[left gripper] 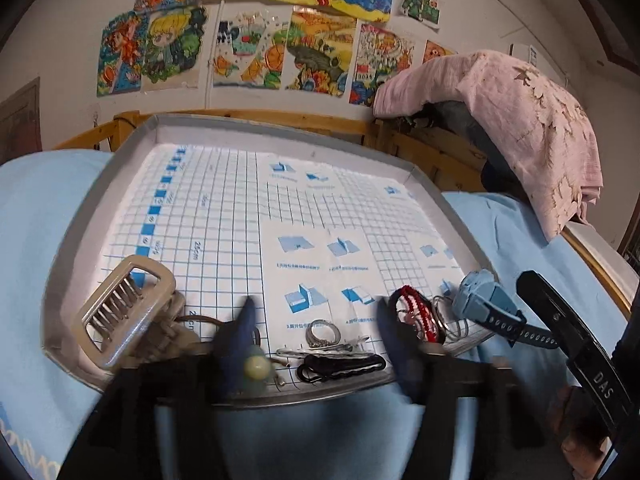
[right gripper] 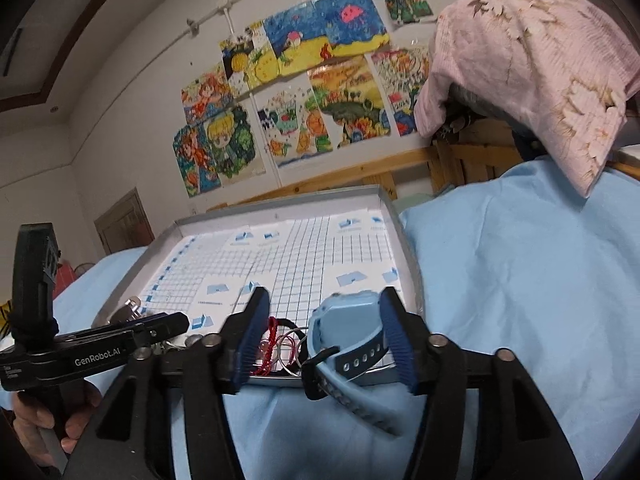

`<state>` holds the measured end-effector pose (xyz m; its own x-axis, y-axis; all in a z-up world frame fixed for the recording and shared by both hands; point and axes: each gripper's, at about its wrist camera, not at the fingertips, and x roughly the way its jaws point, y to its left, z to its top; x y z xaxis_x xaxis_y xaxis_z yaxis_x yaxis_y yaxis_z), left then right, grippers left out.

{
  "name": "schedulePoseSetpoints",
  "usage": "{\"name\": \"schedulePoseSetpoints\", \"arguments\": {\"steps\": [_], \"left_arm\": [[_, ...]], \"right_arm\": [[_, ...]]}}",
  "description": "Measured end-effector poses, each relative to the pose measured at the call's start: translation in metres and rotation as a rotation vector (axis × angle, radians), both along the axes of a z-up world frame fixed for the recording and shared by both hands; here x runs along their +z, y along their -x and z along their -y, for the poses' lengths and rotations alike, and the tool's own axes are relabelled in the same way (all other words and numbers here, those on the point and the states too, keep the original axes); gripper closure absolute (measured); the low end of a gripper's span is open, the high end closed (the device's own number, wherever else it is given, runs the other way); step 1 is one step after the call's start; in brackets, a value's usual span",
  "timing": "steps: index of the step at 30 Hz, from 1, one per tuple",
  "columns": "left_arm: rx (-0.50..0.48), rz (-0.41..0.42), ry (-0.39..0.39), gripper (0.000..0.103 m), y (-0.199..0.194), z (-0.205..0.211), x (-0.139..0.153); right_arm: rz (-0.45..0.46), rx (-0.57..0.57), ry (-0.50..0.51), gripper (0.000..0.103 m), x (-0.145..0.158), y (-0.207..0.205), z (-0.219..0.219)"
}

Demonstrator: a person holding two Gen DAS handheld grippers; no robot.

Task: Organize jewelry
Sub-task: 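Carry the ring and watch into the gray tray and open both grippers, then withdraw both tools from the tray back over the bed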

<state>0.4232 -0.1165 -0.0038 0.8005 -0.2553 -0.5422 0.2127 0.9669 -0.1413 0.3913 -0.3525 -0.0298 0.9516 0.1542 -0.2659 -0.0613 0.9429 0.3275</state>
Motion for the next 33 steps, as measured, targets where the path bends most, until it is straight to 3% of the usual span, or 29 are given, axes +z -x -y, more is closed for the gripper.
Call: {"name": "schedulePoseSetpoints", "arguments": {"steps": [5,9,13,18,27,33], "left_arm": [[0.002,0.032,0.008,0.026,0.007,0.001,0.007],[0.009,0.070,0.032,0.009,0.017,-0.002,0.013],[0.023,0.131,0.037,0.001,0.037,-0.006,0.023],[0.079,0.201,0.040,0.000,0.073,-0.020,0.036],[0.170,0.301,0.020,0.000,0.168,-0.061,0.058],[0.210,0.300,0.031,0.000,0.214,-0.086,0.061]], "right_arm": [[0.044,-0.032,-0.006,0.035,0.003,0.014,0.006],[0.082,-0.063,-0.028,0.025,0.004,0.026,0.013],[0.109,-0.079,-0.037,0.014,0.008,0.038,0.019],[0.158,-0.082,0.008,0.003,0.023,0.062,0.012],[0.165,-0.054,0.080,0.002,0.057,0.125,-0.022],[0.151,-0.039,0.100,0.002,0.067,0.180,-0.043]]}}
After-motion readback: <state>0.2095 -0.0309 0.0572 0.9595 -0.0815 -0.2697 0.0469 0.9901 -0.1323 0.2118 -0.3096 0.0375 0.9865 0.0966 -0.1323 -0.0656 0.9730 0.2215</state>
